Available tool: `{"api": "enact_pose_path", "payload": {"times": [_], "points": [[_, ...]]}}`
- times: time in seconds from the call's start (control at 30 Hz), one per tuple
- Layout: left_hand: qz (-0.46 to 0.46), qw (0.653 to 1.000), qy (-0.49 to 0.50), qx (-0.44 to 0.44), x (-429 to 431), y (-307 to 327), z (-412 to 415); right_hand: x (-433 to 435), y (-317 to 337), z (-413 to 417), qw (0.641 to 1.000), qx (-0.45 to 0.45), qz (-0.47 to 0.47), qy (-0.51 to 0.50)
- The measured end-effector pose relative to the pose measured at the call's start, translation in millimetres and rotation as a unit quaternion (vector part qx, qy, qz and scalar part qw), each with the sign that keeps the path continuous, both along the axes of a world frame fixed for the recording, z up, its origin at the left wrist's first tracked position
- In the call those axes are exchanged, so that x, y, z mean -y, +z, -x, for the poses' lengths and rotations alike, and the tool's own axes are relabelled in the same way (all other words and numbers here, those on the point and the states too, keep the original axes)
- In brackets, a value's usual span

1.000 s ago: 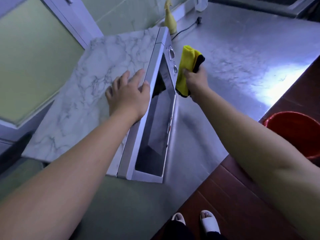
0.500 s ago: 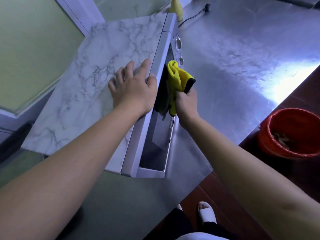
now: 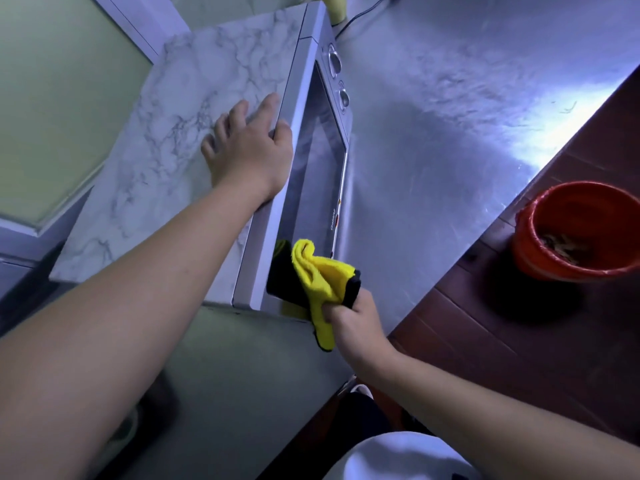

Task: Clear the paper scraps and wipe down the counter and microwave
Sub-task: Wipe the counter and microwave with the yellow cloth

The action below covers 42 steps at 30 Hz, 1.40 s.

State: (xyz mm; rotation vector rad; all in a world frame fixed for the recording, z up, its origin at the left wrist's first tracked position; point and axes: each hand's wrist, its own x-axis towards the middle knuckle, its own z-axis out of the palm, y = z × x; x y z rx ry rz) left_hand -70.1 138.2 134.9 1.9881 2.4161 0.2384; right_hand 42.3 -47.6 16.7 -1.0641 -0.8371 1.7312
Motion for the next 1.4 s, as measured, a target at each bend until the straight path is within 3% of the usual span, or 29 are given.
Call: {"api": "enact_pose_path", "payload": {"times": [0.13, 0.23, 0.37, 0.5, 0.67, 0.83, 1.0, 1.13, 1.27, 1.4], "points": [[0.002, 1.0, 0.0, 0.006, 2, 1, -1, 8, -1, -23, 0.99, -0.045, 0.102, 0.088], [0.004, 1.0, 0.0, 0.015, 4, 3, -1, -2, -11, -61, 0.932, -0.196, 0.258, 0.162], [0.001, 1.0, -0.004, 0.016, 2, 2, 0, -10, -29, -97, 0.897, -0.327, 0.291, 0.059], [0.002, 1.0, -0.004, 0.015, 2, 2, 1, -18, -36, -114, 0.899, -0.342, 0.275, 0.001], [0.001, 1.0, -0.002, 0.016, 2, 2, 0, -34, -44, -118, 0.916, -0.294, 0.274, -0.019], [-0.008, 1.0, 0.004, 0.013, 1, 1, 0, -85, -43, -114, 0.959, -0.102, 0.262, -0.038], [-0.013, 1.0, 0.001, 0.013, 1, -2, 1, -163, -18, -93, 0.989, 0.074, 0.009, -0.129], [-0.022, 1.0, -0.008, 0.006, 1, -3, 3, -248, -3, -65, 0.983, 0.058, -0.111, -0.135], [-0.024, 1.0, -0.012, 0.005, 1, -4, 4, -297, -27, -27, 0.979, 0.079, -0.057, -0.18], [-0.029, 1.0, -0.013, 0.001, 0, -6, 4, -281, -65, -14, 0.977, 0.046, -0.027, -0.207]]}}
